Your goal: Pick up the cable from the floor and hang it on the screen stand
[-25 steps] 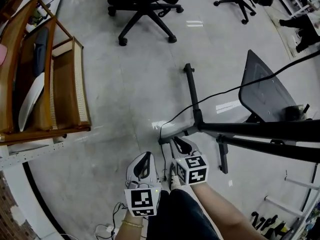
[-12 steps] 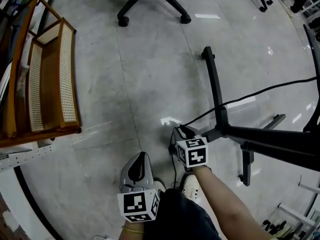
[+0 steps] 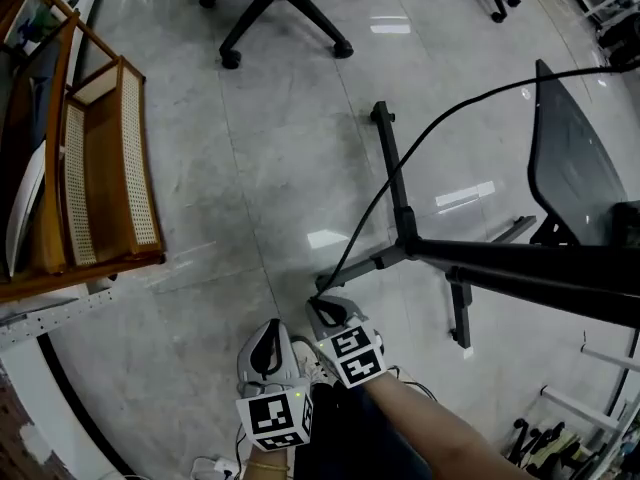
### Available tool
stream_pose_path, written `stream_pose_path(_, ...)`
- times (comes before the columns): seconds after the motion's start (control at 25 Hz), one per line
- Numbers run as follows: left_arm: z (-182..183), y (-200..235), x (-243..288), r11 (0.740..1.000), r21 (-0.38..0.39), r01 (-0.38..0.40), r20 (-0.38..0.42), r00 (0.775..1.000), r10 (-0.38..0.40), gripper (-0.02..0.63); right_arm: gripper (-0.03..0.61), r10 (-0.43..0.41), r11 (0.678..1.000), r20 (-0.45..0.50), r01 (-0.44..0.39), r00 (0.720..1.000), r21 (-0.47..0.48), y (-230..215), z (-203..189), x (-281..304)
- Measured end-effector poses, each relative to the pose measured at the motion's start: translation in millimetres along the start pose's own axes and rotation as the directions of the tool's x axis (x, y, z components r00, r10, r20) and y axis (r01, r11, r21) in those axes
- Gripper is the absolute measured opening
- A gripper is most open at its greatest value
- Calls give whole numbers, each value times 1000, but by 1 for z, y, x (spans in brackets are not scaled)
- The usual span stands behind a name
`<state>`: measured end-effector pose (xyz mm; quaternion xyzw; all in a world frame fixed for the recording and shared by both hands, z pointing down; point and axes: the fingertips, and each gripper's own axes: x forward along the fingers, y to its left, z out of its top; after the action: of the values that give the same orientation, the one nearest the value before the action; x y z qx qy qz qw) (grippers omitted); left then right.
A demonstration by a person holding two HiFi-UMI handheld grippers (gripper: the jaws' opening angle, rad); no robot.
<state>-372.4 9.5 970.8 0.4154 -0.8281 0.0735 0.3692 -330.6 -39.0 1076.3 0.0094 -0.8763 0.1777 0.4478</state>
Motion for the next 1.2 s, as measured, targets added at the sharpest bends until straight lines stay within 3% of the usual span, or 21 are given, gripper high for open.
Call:
stream_pose_path(0.2,34,-30,-72,999,0,51,-29,998,-51,8,12,20,1000,-24,-20,1000,-2,53,8,-93)
stream_pose_path(0.48,86,-90,-139,976,76,206,-80,977,-200,8,11,-94,996,3,94,996,10,61,29,-235)
stream_pose_path(0.76,147,-181,-197,914,186,361,-93,932,-350,8,11,-249,966,148,234,957,112,45,64,-385)
stream_pose_path(0.96,188,-247,-250,871,228,436,-124,900,-418,8,11,-343,933,160,316,926,171,34,82,-493)
stream_pose_path(1.2,241,-339,-291,817,266,511,-93,857,-506,8,12,-416,907,197,391,888,156,7,93,-606)
